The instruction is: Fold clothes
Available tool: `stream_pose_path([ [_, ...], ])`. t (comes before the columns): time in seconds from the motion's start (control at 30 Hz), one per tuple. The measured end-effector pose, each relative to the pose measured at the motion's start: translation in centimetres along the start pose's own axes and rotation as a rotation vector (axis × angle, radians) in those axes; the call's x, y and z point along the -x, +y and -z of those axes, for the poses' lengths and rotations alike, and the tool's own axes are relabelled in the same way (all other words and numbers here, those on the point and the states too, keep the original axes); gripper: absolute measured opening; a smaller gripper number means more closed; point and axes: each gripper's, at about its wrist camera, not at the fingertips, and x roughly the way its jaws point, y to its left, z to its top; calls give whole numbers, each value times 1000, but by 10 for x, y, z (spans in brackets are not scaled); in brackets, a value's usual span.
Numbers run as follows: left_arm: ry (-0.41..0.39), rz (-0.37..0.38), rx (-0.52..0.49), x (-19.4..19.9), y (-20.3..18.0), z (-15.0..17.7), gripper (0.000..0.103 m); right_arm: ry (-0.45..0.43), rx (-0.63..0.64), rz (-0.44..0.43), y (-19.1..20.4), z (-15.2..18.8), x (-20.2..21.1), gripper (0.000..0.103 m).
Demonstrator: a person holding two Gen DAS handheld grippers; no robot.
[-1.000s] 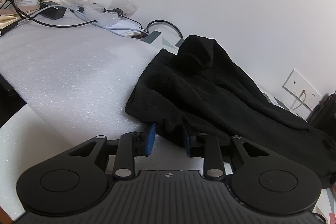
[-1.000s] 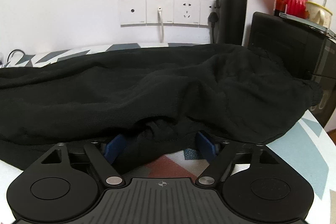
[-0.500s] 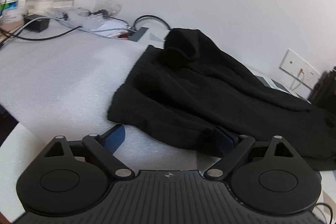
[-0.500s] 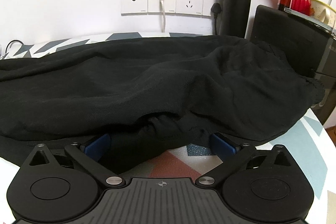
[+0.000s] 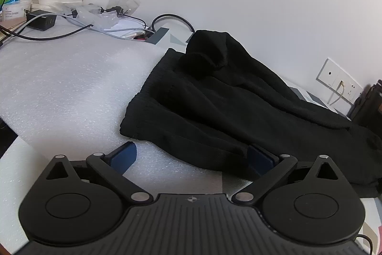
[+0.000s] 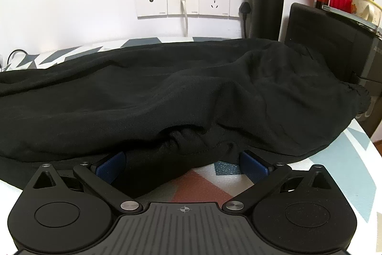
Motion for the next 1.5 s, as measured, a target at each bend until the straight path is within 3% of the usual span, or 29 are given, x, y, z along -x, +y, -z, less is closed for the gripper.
stream_pose_path([
  [0.4,3,-13,-2,1,-2,-1,102,1,12,-8,0,0,0,102],
  [0.6,-66,-36,-12,21,-5,-7,102,14,40,-42,2,-4,5,102],
  [0.77,-118,-28,-89,44,-14,-18,102,-65,100,-80,12,-11,32,102],
  [0.9,-137,39,-103,54,-20,-31,102,-156,153,-110,20,-22,58,102],
  [1.0,-123,125,-67,50,-24,-42,97,-198,200,-130,24,-32,68,102],
  [1.07,-97,159,-51,42,-25,-47,80,-196,248,-134,29,-35,68,99],
  [1.13,-60,153,-57,29,-26,-49,71,-170,295,-131,34,-34,61,94],
  [1.3,16,126,13,2,-12,-46,71,-109,378,-138,46,-19,44,82],
  [1.5,37,118,97,-15,5,-43,69,-98,479,-106,68,-3,32,78],
])
